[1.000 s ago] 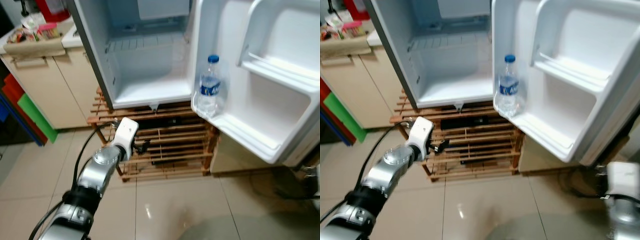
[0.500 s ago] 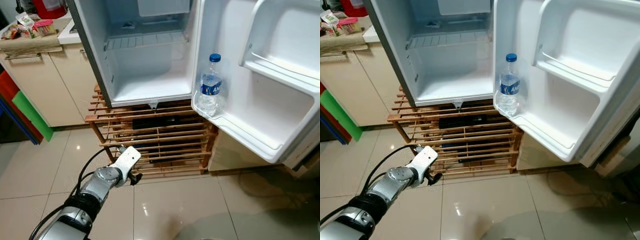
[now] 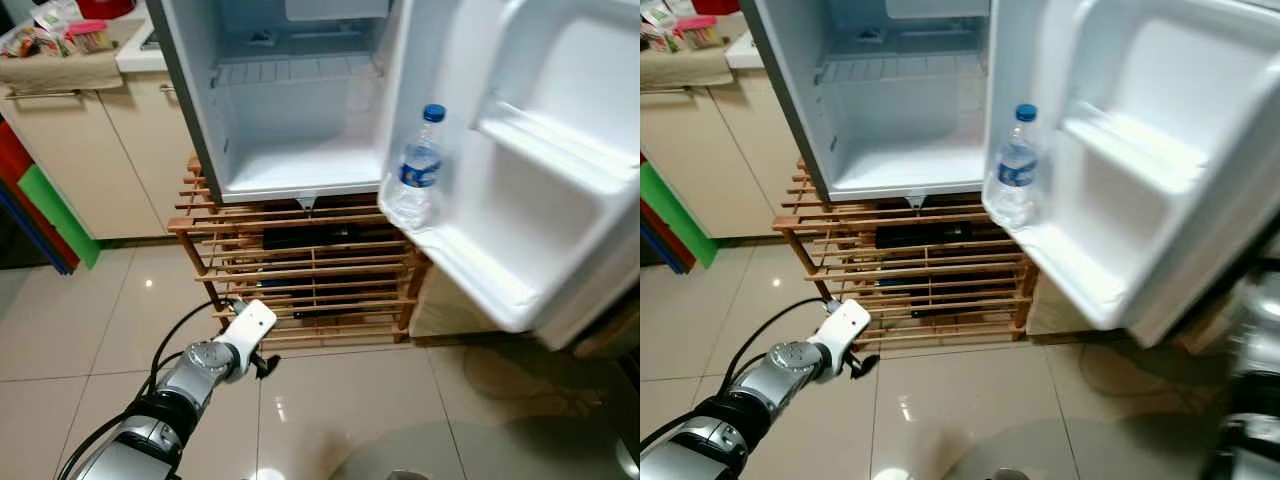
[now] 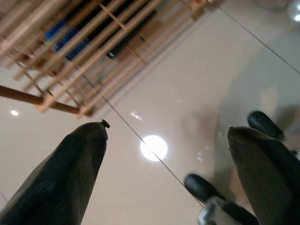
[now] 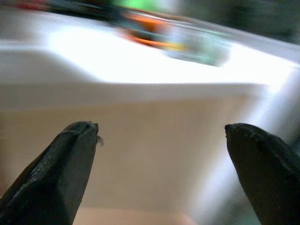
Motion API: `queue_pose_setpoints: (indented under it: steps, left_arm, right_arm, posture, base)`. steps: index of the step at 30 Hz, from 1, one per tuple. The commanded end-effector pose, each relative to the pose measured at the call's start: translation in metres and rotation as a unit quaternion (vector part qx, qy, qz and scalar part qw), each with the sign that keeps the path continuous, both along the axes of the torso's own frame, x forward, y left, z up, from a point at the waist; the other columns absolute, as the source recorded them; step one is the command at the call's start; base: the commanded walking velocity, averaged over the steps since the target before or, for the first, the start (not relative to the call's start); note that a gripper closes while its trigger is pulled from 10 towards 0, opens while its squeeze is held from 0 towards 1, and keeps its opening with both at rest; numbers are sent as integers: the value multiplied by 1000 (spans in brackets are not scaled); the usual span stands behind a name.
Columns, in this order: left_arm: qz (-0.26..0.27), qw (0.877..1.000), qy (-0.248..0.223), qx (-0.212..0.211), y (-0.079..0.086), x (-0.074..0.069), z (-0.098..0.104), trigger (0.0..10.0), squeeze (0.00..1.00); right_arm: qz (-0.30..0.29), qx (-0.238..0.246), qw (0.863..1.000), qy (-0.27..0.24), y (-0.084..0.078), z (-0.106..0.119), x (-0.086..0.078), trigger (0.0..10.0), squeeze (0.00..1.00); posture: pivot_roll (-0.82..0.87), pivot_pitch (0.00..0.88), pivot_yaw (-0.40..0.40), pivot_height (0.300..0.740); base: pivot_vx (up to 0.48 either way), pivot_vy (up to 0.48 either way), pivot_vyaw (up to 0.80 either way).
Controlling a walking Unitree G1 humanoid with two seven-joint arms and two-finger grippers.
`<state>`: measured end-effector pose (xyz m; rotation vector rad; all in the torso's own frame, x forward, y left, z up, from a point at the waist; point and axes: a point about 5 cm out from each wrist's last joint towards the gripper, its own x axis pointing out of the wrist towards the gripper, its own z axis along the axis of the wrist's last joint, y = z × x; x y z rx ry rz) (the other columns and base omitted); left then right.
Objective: Restocking fridge
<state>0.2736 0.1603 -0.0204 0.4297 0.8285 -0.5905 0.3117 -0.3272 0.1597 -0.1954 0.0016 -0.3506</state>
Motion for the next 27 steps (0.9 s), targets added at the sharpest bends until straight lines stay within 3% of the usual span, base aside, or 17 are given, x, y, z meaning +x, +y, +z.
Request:
queue_pose_setpoints:
  steps: [1, 2, 4, 5, 6, 7, 8, 10, 14, 16, 17, 18, 19, 23, 25, 26, 27]
  left_arm:
    - [19, 998, 45, 49, 28, -24, -19, 10000, 0]
    - [19, 998, 45, 49, 28, -24, -19, 10000, 0]
    - [35, 990, 83, 107, 52, -52, -36, 10000, 0]
    - [35, 990, 83, 107, 52, -52, -36, 10000, 0]
    - [22, 980, 116, 160, 70, -77, -47, 10000, 0]
    - [13, 977, 125, 174, 71, -84, -51, 10000, 0]
    - [13, 977, 125, 174, 71, -84, -51, 10000, 0]
    - [0, 979, 124, 161, 58, -85, -55, 10000, 0]
    - [-9, 986, 84, 141, 39, -69, -50, 10000, 0]
    - [1, 996, -33, 84, 10, -29, -27, 10000, 0]
    - [1, 996, -33, 84, 10, -29, -27, 10000, 0]
    - [58, 983, -161, -65, -7, 16, 17, 10000, 0]
    - [68, 971, -197, -116, -10, 28, 34, 10000, 0]
    - [85, 913, -313, -246, -34, 61, 102, 10000, 0]
    - [89, 878, -347, -318, -44, 67, 135, 10000, 0]
    - [89, 878, -347, -318, -44, 67, 135, 10000, 0]
    - [98, 854, -367, -356, -46, 71, 155, 10000, 0]
  right_arm:
    - [88, 15, 996, -20, 35, 9, 4, 10000, 259]
    - [88, 15, 996, -20, 35, 9, 4, 10000, 259]
    - [176, 40, 983, -27, 74, 15, 2, 10000, 259]
    - [176, 40, 983, -27, 74, 15, 2, 10000, 259]
    - [284, 77, 955, -42, 113, 31, -8, 10000, 255]
    - [328, 89, 939, -46, 126, 39, -13, 10000, 259]
    - [328, 89, 939, -46, 126, 39, -13, 10000, 259]
    - [380, 113, 917, -53, 134, 50, -21, 10000, 227]
    - [340, 116, 932, -50, 121, 44, -17, 10000, 204]
    - [248, 106, 962, -31, 102, 27, -13, 10000, 204]
    - [248, 106, 962, -31, 102, 27, -13, 10000, 204]
    - [169, 93, 981, -10, 91, 9, -18, 10000, 196]
    - [148, 95, 984, -7, 90, 3, -20, 10000, 200]
    - [129, 98, 987, 25, 102, -22, -32, 10000, 196]
    - [119, 105, 987, 30, 108, -30, -35, 10000, 196]
    - [119, 105, 987, 30, 108, -30, -35, 10000, 196]
    - [114, 92, 989, 24, 114, -32, -39, 10000, 169]
  posture:
    - [-85, 0, 34, 732]
    - [-85, 0, 34, 732]
    - [-104, 0, 53, 732]
    - [-104, 0, 53, 732]
    - [-107, 0, 57, 732]
    - [-113, 0, 63, 732]
    - [-113, 0, 63, 732]
    - [-124, 0, 69, 732]
    - [-128, 0, 68, 732]
    - [-129, 0, 66, 732]
    - [-129, 0, 66, 732]
    - [-130, 0, 62, 732]
    - [-130, 0, 62, 732]
    - [-135, 0, 73, 732]
    - [-139, 0, 73, 732]
    - [-139, 0, 73, 732]
    - [-132, 0, 61, 732]
  base:
    - [0, 0, 0]
    - [0, 0, 0]
    - [0, 0, 0]
    - [0, 0, 0]
    - [0, 0, 0]
    - [0, 0, 0]
    - [0, 0, 0]
    - [0, 0, 0]
    - [0, 0, 0]
    - [0, 0, 0]
    - [0, 0, 0]
    - [0, 0, 0]
    - [0, 0, 0]
    - [0, 0, 0]
    - [0, 0, 0]
    - [0, 0, 0]
    - [0, 0, 0]
